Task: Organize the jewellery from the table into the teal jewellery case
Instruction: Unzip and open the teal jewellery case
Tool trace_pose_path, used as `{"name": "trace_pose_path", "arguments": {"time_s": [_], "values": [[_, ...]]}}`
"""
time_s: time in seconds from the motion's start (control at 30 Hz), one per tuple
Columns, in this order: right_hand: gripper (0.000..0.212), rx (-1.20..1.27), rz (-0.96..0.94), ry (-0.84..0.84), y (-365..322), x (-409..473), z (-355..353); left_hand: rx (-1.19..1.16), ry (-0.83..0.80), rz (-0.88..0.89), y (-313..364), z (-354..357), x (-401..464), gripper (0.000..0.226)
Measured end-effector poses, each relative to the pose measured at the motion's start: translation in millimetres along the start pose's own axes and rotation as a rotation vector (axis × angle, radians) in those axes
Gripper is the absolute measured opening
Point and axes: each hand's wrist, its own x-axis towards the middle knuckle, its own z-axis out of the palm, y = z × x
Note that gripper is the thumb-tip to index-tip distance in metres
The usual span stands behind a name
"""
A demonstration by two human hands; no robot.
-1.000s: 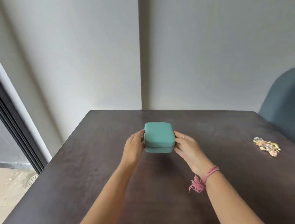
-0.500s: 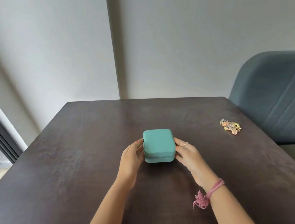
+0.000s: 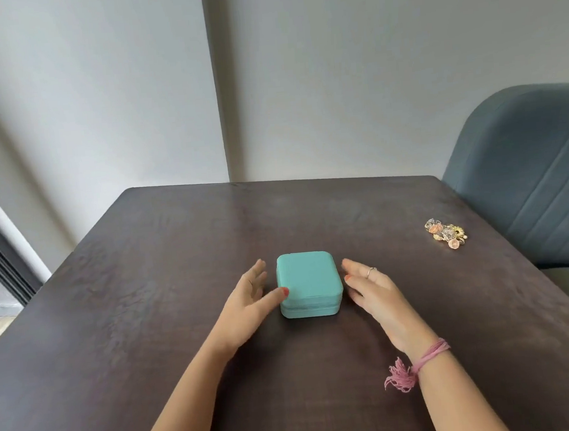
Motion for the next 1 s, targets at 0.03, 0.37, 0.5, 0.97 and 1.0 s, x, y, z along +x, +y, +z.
{"name": "trace_pose_path", "arguments": {"time_s": [0.03, 0.37, 0.5, 0.97, 1.0], "values": [[0.043, -0.016, -0.01, 0.004, -3, 6, -2, 0.074, -0.049, 0.022, 0, -4, 4, 0.095], [0.035, -0.235, -0.049, -0.168, -17, 51, 12, 0.385, -0.337, 0.039, 6, -12, 39, 0.133], [0.025, -0.257, -0.048, -0.182, -16, 58, 9, 0.405, -0.318, 0.077, 3, -9, 41, 0.126], [0.027, -0.378, -0.039, -0.52, -15, 105, -26, 0.573, -0.243, 0.232, -1, -6, 44, 0.108], [0.027, -0.409, -0.048, -0.531, -17, 107, -27, 0.578, -0.24, 0.237, 0, -6, 43, 0.107]]}}
